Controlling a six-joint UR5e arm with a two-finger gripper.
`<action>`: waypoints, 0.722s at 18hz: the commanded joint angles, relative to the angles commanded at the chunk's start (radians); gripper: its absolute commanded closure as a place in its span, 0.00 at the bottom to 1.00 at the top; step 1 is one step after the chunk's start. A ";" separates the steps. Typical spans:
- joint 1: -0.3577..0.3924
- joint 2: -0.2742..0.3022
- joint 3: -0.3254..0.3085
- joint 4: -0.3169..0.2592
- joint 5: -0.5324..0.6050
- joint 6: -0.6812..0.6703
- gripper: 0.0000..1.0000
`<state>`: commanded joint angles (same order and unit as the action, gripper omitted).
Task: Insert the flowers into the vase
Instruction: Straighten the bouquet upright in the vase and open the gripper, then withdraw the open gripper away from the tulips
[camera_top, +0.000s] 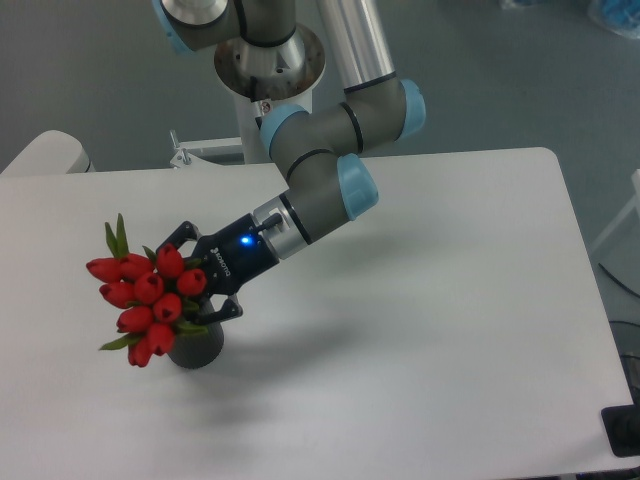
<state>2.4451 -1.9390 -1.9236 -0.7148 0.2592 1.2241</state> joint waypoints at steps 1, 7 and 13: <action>0.003 0.002 0.000 0.000 0.000 0.002 0.25; 0.018 0.008 -0.017 0.000 0.002 0.012 0.00; 0.041 0.028 -0.044 -0.003 0.006 0.048 0.00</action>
<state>2.4866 -1.9114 -1.9681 -0.7179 0.2654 1.2717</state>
